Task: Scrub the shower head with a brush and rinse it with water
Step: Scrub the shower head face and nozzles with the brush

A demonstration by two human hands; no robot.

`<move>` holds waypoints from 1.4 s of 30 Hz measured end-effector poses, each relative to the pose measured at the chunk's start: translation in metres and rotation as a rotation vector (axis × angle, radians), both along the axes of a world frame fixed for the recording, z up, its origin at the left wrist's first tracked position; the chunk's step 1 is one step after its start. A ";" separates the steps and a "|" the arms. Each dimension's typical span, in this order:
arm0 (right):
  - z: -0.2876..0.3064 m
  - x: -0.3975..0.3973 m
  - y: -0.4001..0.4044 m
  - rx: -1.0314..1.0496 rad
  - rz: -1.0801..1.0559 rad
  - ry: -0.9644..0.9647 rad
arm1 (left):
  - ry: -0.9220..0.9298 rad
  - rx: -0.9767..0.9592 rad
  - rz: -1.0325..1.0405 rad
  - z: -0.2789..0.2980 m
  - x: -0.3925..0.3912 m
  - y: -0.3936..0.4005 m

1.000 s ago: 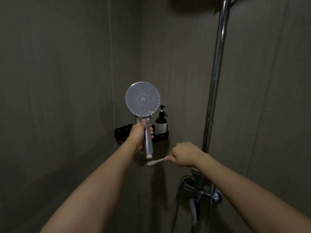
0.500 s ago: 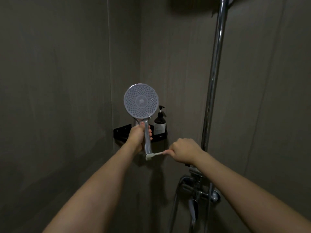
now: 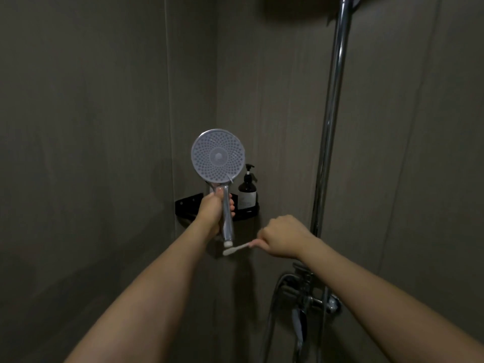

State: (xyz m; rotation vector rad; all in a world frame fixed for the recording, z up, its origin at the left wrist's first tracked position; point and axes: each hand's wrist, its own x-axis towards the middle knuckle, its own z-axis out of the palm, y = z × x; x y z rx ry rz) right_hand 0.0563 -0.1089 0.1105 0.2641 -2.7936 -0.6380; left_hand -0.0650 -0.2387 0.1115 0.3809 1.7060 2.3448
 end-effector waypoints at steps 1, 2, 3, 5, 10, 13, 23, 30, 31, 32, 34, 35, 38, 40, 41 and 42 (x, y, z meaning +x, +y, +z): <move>-0.001 0.000 0.000 0.012 -0.035 -0.005 | -0.009 0.009 -0.004 -0.001 0.001 0.001; 0.002 0.002 0.004 -0.009 -0.097 0.005 | -0.017 0.012 -0.005 -0.002 0.001 0.001; 0.006 0.006 0.009 -0.035 -0.158 0.019 | -0.022 0.007 0.000 -0.002 0.001 0.001; 0.011 0.010 0.016 -0.042 -0.143 0.031 | -0.027 -0.011 0.018 -0.004 -0.002 -0.002; 0.003 0.002 -0.001 0.045 -0.043 -0.022 | -0.073 0.049 -0.006 -0.009 0.002 0.003; 0.007 -0.002 0.008 -0.002 -0.175 -0.015 | -0.103 0.088 0.012 -0.002 0.003 0.006; 0.020 0.000 0.031 -0.120 -0.200 0.093 | -0.047 0.195 0.011 0.029 0.014 0.000; 0.043 -0.005 0.016 -0.632 -0.213 0.314 | 0.035 -0.052 -0.001 0.000 0.019 -0.004; 0.047 -0.012 0.000 -0.634 -0.163 0.309 | 0.040 -0.070 -0.005 -0.004 0.022 0.001; 0.051 -0.020 -0.013 -0.650 -0.123 0.293 | 0.053 -0.088 -0.012 -0.007 0.025 0.006; 0.059 -0.032 -0.021 -0.687 -0.173 0.259 | 0.079 -0.115 -0.044 -0.011 0.030 0.014; 0.065 -0.035 -0.016 -0.707 -0.236 0.281 | 0.085 -0.125 -0.060 -0.012 0.032 0.015; 0.073 -0.024 0.000 -0.932 -0.318 0.450 | 0.099 -0.148 -0.052 -0.016 0.036 0.013; 0.071 -0.021 -0.004 -0.945 -0.211 0.502 | 0.108 -0.168 -0.041 -0.019 0.035 0.011; 0.066 -0.020 -0.011 -0.921 -0.168 0.444 | 0.114 -0.176 -0.044 -0.020 0.034 0.011; 0.062 -0.019 -0.018 -0.948 -0.207 0.355 | 0.117 -0.185 -0.049 -0.020 0.034 0.011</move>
